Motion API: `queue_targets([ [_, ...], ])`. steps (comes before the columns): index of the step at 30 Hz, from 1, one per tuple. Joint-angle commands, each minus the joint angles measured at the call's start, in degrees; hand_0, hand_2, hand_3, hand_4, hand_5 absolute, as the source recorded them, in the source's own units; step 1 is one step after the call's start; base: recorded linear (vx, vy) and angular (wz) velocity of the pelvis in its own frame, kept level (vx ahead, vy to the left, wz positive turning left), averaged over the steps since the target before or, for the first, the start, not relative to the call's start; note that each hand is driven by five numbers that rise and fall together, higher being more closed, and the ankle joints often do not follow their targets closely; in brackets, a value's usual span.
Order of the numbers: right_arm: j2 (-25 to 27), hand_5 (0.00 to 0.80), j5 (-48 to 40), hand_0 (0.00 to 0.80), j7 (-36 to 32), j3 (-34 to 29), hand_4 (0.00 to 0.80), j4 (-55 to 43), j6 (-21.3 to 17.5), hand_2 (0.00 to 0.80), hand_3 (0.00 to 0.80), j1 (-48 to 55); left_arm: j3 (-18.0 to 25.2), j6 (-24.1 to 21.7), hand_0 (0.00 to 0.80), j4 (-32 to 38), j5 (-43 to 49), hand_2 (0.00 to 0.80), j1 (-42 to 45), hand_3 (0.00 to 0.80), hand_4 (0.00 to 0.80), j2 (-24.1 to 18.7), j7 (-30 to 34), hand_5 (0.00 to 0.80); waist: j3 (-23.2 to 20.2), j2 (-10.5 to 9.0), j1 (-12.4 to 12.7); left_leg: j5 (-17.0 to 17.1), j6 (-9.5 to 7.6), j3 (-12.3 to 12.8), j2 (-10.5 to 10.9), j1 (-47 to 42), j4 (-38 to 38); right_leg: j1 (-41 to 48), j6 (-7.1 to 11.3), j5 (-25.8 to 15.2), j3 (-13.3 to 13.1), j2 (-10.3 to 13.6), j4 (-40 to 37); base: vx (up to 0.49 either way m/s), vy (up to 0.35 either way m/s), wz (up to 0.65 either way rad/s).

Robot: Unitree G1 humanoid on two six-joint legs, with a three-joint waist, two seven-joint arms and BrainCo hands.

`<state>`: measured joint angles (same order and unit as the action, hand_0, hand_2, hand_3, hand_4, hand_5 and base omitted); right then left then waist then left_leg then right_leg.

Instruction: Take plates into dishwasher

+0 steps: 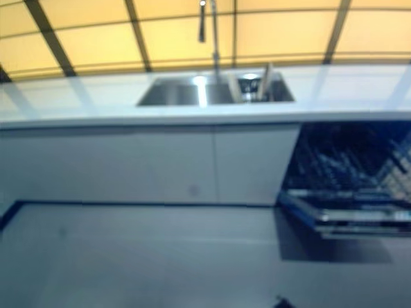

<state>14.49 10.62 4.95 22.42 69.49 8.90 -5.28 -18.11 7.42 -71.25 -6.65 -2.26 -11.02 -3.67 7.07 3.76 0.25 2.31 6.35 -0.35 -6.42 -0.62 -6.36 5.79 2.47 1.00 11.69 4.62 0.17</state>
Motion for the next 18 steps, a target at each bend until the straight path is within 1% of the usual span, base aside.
queue_targets([
  [1,-0.6,0.0,2.8,0.0,-1.9,3.0,0.0,2.0,1.1,0.0,0.0,-1.6,1.5,-1.7,0.0,0.3,-5.4,0.0,-2.7,0.0,0.0,0.2,-1.1,0.0,5.8,-4.55,3.0,4.7,-3.98,1.3,2.2,6.8,-13.0,-0.1,-2.29,1.4,-1.5,0.5,6.7,0.11,-0.039,-0.05],
  [2,-0.2,0.0,2.8,0.0,-2.4,3.2,0.0,1.9,1.9,0.0,0.0,-1.7,2.5,-2.6,0.0,0.4,-6.4,0.0,-2.2,0.0,0.0,0.3,-1.5,0.0,6.9,-3.67,3.9,7.1,-3.47,0.5,3.0,9.2,-12.8,0.7,-2.41,2.3,-2.3,-0.3,7.5,0.138,0.022,-0.2],
  [3,-0.1,0.0,3.1,0.0,-2.5,3.2,0.0,2.0,1.9,0.0,0.0,-1.7,2.8,-3.0,0.0,0.4,-6.4,0.0,-1.9,0.0,0.0,0.4,-1.6,0.0,7.2,-2.97,4.3,8.6,-3.05,0.3,3.4,9.9,-11.4,1.2,-2.36,2.8,-2.7,-0.9,7.7,0.266,0.046,-0.26],
  [4,0.1,0.0,3.9,0.0,-3.0,3.0,0.0,2.4,1.8,0.0,0.0,-1.8,3.2,-3.6,0.0,0.3,-6.3,0.0,-1.2,0.0,0.0,0.5,-1.6,0.0,7.7,-1.6,5.0,11.6,-2.2,0.5,3.4,11.0,-7.6,2.6,-2.31,3.6,-3.4,-2.3,7.6,0.223,0.041,-0.18],
  [5,0.1,0.0,4.1,0.0,-3.3,3.0,0.0,2.6,1.9,0.0,0.0,-1.8,3.2,-3.6,0.0,0.3,-6.3,0.0,-1.0,0.0,0.0,0.5,-1.5,0.0,7.9,-1.42,5.2,12.2,-2.01,0.8,3.4,10.9,-6.5,3.1,-2.29,3.9,-3.6,-2.5,7.6,0.328,0.054,-0.18],
  [6,0.2,0.0,4.3,0.0,-4.3,2.8,0.0,2.9,2.3,0.0,0.0,-1.8,3.2,-3.5,0.0,0.4,-6.6,0.0,-0.6,0.0,0.0,0.5,-1.0,0.0,8.1,-0.71,6.0,15.0,-1.25,1.6,2.7,11.9,-2.3,5.0,-2.27,4.6,-4.0,-3.3,7.0,0.203,0.03,-0.14],
  [7,0.2,0.0,4.3,0.0,-4.3,2.8,0.0,2.9,2.3,0.0,0.0,-1.8,3.2,-3.5,0.0,0.4,-6.6,0.0,-0.6,0.0,0.0,0.4,-1.0,0.0,8.1,-0.76,6.0,15.0,-1.25,1.7,2.8,11.8,-2.2,5.0,-2.26,4.6,-4.1,-3.3,7.0,0.548,0.123,-0.28],
  [8,0.2,0.0,2.8,0.0,-4.2,2.3,0.0,4.0,2.5,0.0,0.0,-1.2,3.1,-3.2,0.0,0.0,-6.1,0.0,-0.1,0.0,0.0,1.0,-1.8,0.0,7.3,-0.14,7.9,19.5,0.45,3.4,0.7,15.8,7.3,9.6,-2.19,6.5,-5.7,-4.2,5.7,0.526,0.148,-0.35],
  [9,0.2,0.0,2.4,0.0,-4.0,1.9,0.0,4.3,2.5,0.0,0.0,-0.9,3.2,-3.3,0.0,-0.3,-6.4,0.0,0.1,0.0,0.0,1.2,-2.2,0.0,7.2,-0.44,8.3,20.0,0.59,4.0,0.3,16.0,9.0,11.0,-2.12,7.9,-6.3,-3.8,5.7,0.647,0.204,-0.3],
  [11,0.2,0.0,2.5,0.0,-4.2,1.4,0.0,4.6,2.5,0.0,0.0,-0.2,3.8,-3.9,0.0,-0.9,-7.9,0.0,0.4,0.0,0.0,1.6,-3.1,0.0,6.3,-0.52,8.5,20.6,0.92,4.7,-1.2,17.0,9.1,13.1,-2.01,10.8,-7.3,-3.4,6.4,0.391,0.178,-0.05],
  [12,0.1,0.0,2.6,0.0,-4.2,1.2,0.0,4.9,2.5,0.0,0.0,-0.1,4.3,-4.0,0.0,-1.1,-8.5,0.0,0.4,0.0,0.0,1.8,-3.5,0.0,5.9,-0.53,8.6,20.3,0.83,5.4,-1.8,17.0,8.9,13.8,-1.79,12.0,-7.6,-3.0,6.9,0.452,0.245,-0.24],
  [14,-0.6,0.0,2.9,0.0,-4.1,0.7,0.0,5.6,2.5,0.0,0.0,-0.2,5.6,-3.8,0.0,-1.5,-8.3,0.0,0.3,0.0,0.0,1.7,-3.6,0.0,4.7,-1.24,8.6,16.4,-0.22,8.9,-2.8,16.4,8.6,14.9,-0.56,13.8,-7.6,-1.3,8.7,0.444,0.225,-0.5],
  [15,-1.0,0.0,2.7,0.0,-3.7,0.4,0.0,5.7,2.7,0.0,0.0,-0.1,6.0,-3.9,0.0,-2.0,-7.6,0.0,0.1,0.0,0.0,1.4,-4.0,0.0,4.1,-1.62,8.8,15.5,-0.55,9.4,-2.9,16.6,7.5,15.6,0.0,14.4,-7.3,-0.7,9.4,0.422,0.153,-0.42],
  [16,-1.4,0.0,1.4,0.0,-3.1,0.1,0.0,6.0,2.5,0.0,0.0,0.1,6.3,-4.3,0.0,-2.3,-6.4,0.0,0.0,0.0,0.0,1.0,-4.6,0.0,3.6,-2.12,9.0,14.5,-0.85,9.5,-2.8,16.5,5.6,16.2,0.52,14.5,-6.7,0.0,9.9,0.488,0.167,-0.27],
  [17,-2.0,0.0,2.3,0.0,-3.6,-0.7,0.0,5.5,2.5,0.0,0.0,0.3,6.5,-4.1,0.0,-2.4,-4.9,0.0,-0.3,0.0,0.0,0.1,-4.5,0.0,2.7,-3.19,9.1,12.8,-1.67,9.5,-2.0,16.1,3.6,16.9,1.66,12.9,-6.1,1.1,10.1,0.46,0.172,-0.04],
  [18,-2.3,0.0,2.9,0.0,-3.8,-0.6,0.0,5.4,1.9,0.0,0.0,0.3,6.3,-3.8,0.0,-2.2,-4.7,0.0,-0.6,0.0,0.0,-0.5,-4.5,0.0,2.0,-3.97,9.0,11.3,-2.63,10.0,-1.4,15.1,3.6,16.5,2.66,10.7,-5.4,2.0,10.0,0.377,0.166,0.12],
])
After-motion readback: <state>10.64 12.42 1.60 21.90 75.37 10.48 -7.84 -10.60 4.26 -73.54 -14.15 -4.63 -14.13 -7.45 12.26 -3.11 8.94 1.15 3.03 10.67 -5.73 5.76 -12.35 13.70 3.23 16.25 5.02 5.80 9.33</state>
